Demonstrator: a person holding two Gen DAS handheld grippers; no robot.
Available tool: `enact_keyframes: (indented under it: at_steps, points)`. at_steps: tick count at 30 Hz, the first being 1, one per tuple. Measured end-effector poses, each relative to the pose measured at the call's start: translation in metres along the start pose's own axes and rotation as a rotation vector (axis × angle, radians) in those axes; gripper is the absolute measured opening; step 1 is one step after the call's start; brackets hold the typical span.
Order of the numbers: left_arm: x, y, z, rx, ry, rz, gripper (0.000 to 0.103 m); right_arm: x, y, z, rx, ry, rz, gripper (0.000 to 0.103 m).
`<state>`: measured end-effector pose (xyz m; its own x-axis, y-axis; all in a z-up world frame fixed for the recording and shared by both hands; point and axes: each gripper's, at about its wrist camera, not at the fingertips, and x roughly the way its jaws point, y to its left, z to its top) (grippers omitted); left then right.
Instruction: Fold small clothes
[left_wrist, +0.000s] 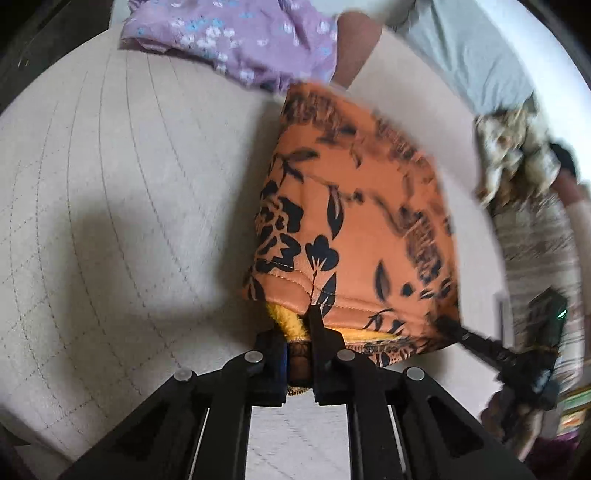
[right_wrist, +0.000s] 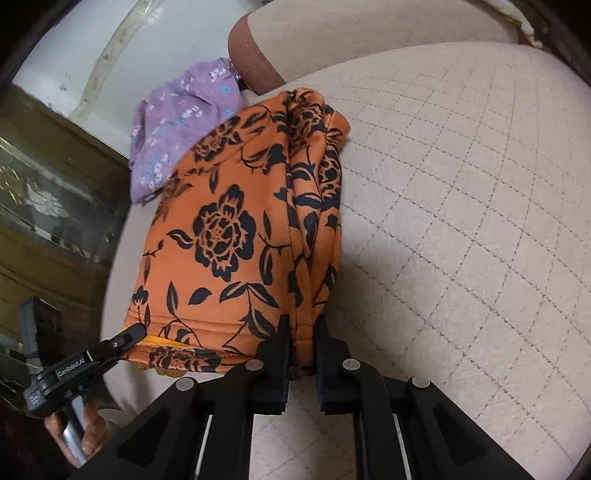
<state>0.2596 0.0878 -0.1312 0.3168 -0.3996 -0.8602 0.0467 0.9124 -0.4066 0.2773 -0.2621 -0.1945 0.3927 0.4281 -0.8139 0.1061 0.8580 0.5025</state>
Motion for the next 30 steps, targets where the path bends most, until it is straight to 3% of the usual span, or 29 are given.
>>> enact_keyframes:
  at_steps: [2, 6, 13, 16, 18, 19, 21, 23, 30]
  points:
    - [0.008, -0.003, -0.003, 0.022, -0.002, 0.045, 0.011, 0.018, -0.005, -0.002, 0.025, 0.035, -0.022, 0.013]
    - [0.001, -0.005, -0.005, 0.025, -0.034, 0.038, 0.011, 0.007, -0.001, 0.005, 0.025, 0.004, -0.011, 0.013]
    - [-0.011, -0.016, -0.038, 0.113, -0.116, 0.155, 0.018, -0.002, -0.002, -0.019, 0.021, -0.052, -0.038, 0.023]
    - [-0.012, -0.013, -0.050, 0.091, -0.111, 0.170, 0.028, -0.006, -0.005, -0.029, 0.059, -0.050, -0.033, 0.036]
    - [-0.018, -0.008, -0.055, 0.059, -0.122, 0.170, 0.039, -0.006, 0.000, -0.035, 0.066, -0.057, -0.024, 0.056]
    - [-0.024, -0.006, -0.058, 0.056, -0.138, 0.177, 0.042, -0.013, 0.004, -0.042, 0.054, -0.082, -0.038, 0.072]
    - [-0.035, -0.007, -0.068, 0.064, -0.171, 0.194, 0.058, -0.026, 0.016, -0.053, 0.002, -0.135, -0.077, 0.073]
    - [-0.047, -0.008, -0.076, 0.074, -0.191, 0.208, 0.064, -0.036, 0.028, -0.060, -0.045, -0.145, -0.091, 0.073]
    - [-0.069, -0.007, -0.108, 0.082, -0.209, 0.272, 0.074, -0.065, 0.055, -0.093, -0.146, -0.176, -0.178, 0.073]
